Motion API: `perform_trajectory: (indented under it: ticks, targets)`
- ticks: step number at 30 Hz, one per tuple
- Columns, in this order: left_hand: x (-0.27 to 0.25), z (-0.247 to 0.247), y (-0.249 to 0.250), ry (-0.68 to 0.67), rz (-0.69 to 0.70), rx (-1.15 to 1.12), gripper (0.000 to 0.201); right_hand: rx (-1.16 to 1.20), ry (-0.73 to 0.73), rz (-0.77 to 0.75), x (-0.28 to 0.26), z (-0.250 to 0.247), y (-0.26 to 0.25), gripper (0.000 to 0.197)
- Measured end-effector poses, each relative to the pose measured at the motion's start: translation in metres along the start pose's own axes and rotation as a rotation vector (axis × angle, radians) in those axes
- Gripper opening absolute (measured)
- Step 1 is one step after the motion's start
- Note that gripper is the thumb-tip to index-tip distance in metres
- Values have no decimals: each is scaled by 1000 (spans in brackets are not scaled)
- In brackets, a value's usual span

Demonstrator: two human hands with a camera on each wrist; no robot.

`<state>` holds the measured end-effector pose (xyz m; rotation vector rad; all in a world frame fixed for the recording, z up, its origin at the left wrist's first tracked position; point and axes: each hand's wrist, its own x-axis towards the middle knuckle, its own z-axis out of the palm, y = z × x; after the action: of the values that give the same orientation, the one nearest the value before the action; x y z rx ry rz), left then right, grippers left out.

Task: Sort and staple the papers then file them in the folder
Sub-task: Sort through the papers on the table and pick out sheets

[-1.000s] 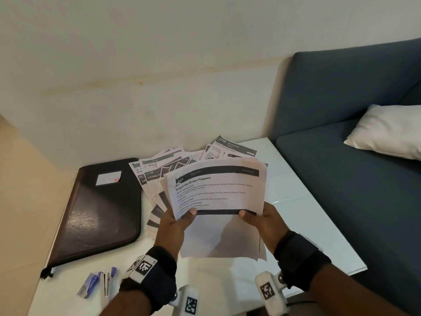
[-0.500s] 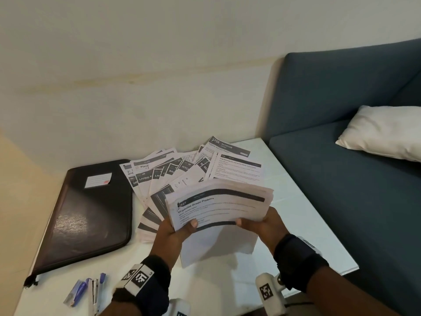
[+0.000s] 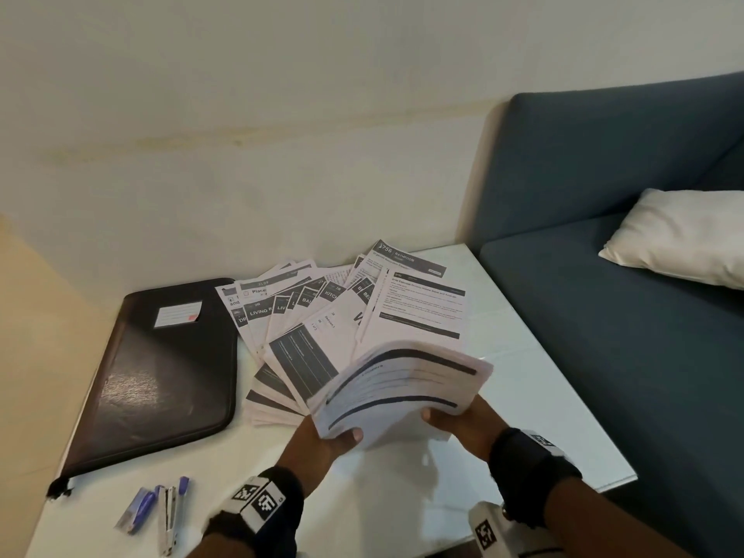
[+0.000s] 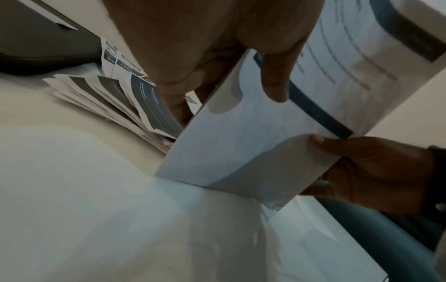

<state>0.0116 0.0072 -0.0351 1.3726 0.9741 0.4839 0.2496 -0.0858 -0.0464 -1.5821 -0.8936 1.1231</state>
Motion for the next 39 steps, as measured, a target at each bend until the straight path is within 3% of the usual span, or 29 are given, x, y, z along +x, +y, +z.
perform_trajectory:
  ticks: [9, 14, 17, 19, 23, 28, 31, 33, 35, 37, 39]
  targets:
    - [0, -2, 21, 28, 72, -39, 36, -61, -32, 44, 2, -7, -6, 22]
    - [0, -1, 39, 117, 156, -164, 35, -38, 84, -30, 4, -5, -13, 14]
    - [2, -1, 45, 130, 224, -168, 39, 31, 101, -100, 3, -5, -20, 24]
    - [2, -1, 40, 80, 197, -109, 38, 21, 69, -105, 3, -9, -15, 32]
    - [-4, 4, 9, -118, 4, 45, 38, -80, -41, 33, 1, -11, 16, 36]
    - [-5, 6, -11, -31, -58, 234, 17, -211, -57, 134, 0, -10, 34, 41]
    - [2, 3, -1, 13, -45, 141, 33, -275, -21, 121, 7, -9, 35, 56]
    - [5, 2, 14, 99, -42, 19, 36, -248, 22, 72, 10, -3, 17, 33]
    - [8, -2, 27, 180, -44, -125, 22, -182, 66, 16, 13, 2, -1, 12]
    - [8, -6, 43, 205, -42, -283, 14, -112, 117, -37, 13, 9, -20, 27]
    - [6, -13, 56, 202, -30, -425, 22, -53, 133, -56, 12, 17, -33, 37]
